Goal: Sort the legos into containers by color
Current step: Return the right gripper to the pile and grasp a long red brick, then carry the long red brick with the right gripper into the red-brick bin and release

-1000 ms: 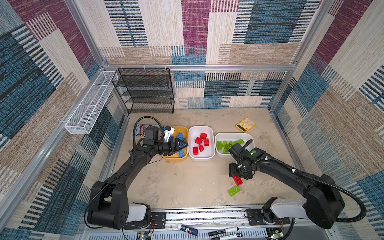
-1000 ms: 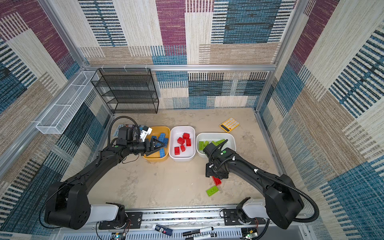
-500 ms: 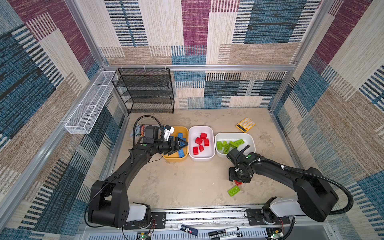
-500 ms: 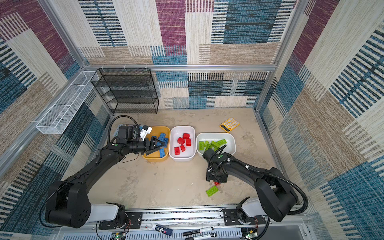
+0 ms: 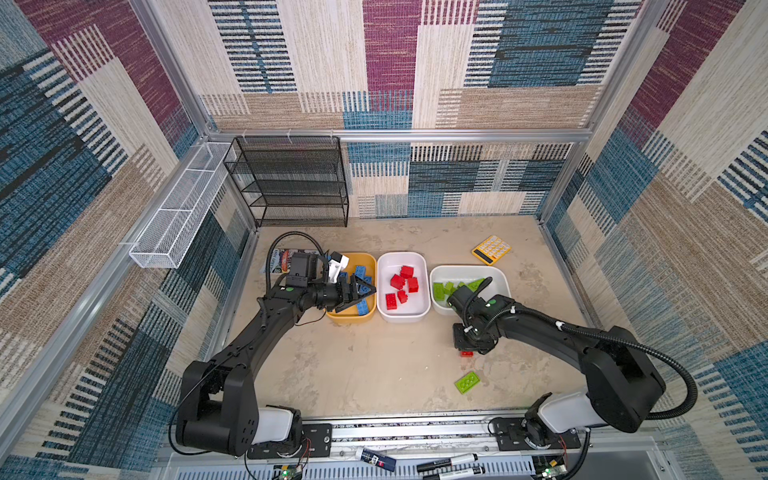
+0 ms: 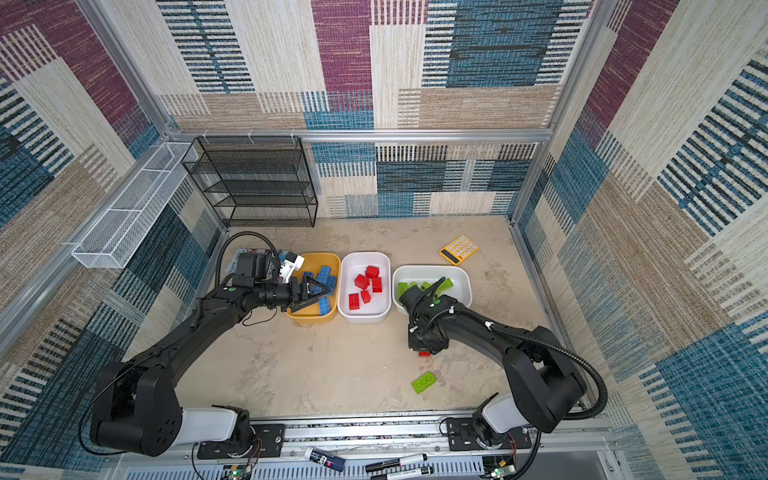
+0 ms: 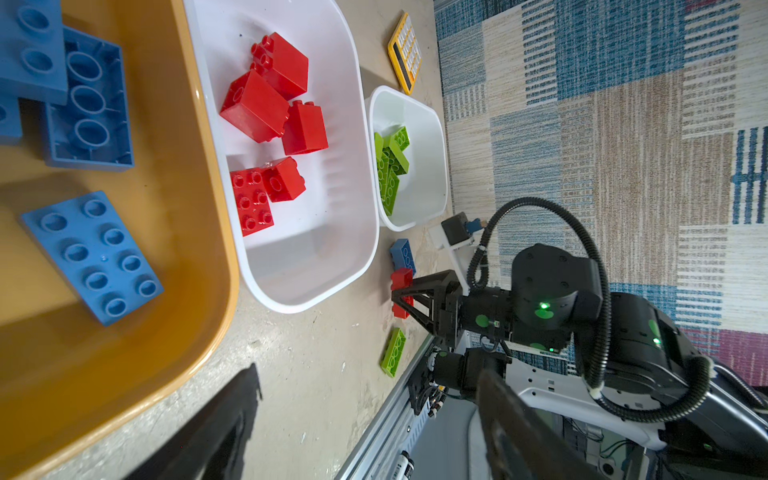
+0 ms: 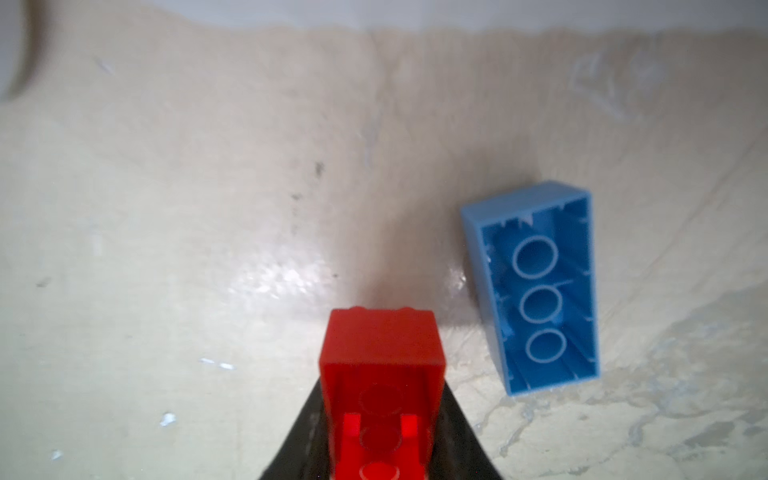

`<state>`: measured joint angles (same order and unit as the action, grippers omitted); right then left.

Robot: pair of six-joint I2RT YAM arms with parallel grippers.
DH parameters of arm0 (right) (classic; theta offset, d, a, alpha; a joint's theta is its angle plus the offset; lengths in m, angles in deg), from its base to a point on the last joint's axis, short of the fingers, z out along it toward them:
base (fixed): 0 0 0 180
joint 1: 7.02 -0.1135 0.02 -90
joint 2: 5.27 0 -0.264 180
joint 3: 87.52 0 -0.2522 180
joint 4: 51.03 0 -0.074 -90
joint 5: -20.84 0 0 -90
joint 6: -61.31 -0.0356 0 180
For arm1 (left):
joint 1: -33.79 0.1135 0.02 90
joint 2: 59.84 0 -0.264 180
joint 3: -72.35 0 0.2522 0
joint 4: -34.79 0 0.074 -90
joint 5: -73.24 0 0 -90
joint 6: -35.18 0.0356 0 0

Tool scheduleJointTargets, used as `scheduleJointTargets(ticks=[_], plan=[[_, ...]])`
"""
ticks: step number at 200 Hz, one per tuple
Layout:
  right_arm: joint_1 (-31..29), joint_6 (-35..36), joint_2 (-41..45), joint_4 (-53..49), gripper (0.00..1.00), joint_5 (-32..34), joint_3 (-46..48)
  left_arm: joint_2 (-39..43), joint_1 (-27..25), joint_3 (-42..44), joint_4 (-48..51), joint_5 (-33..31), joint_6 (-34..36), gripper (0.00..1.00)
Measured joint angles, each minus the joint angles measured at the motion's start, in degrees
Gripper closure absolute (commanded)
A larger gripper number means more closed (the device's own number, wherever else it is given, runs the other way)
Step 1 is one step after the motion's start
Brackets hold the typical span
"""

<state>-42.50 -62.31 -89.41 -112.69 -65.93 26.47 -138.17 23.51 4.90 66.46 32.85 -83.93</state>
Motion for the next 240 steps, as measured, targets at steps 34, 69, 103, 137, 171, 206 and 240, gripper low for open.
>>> scheduleJointTargets(ticks=[34, 69, 103, 137, 171, 206, 240], plan=[[0.0, 3.9, -2.5, 0.2, 0.76, 0.1, -11.4, -0.1, 0.0, -1.9, 1.0, -0.2, 0.7, 0.16], [0.0, 8.5, -9.4, 1.7, 0.76, -4.1, -24.9, 0.0, 0.4, -3.0, 2.3, -0.3, 1.4, 0.16], [-0.2, 11.4, -18.7, 1.7, 0.76, -6.0, -34.1, 0.9, 1.2, -3.1, 3.5, -1.1, 2.1, 0.16], [-0.3, 11.5, -24.3, 0.6, 0.74, -6.3, -36.1, 2.6, 1.2, -1.9, 3.5, -1.5, 2.1, 0.16], [-0.9, 11.1, -28.3, 0.4, 0.70, -6.2, -36.7, 3.5, 1.5, -0.9, 3.8, -1.7, 2.3, 0.16], [-1.6, 11.1, -30.9, 0.6, 0.53, -5.4, -38.6, 3.8, 1.7, 0.0, 4.0, -2.1, 2.3, 0.16], [-1.5, 11.1, -29.9, -0.1, 0.44, -4.0, -40.0, 3.7, 1.8, 0.0, 4.2, -2.4, 2.6, 0.16]])
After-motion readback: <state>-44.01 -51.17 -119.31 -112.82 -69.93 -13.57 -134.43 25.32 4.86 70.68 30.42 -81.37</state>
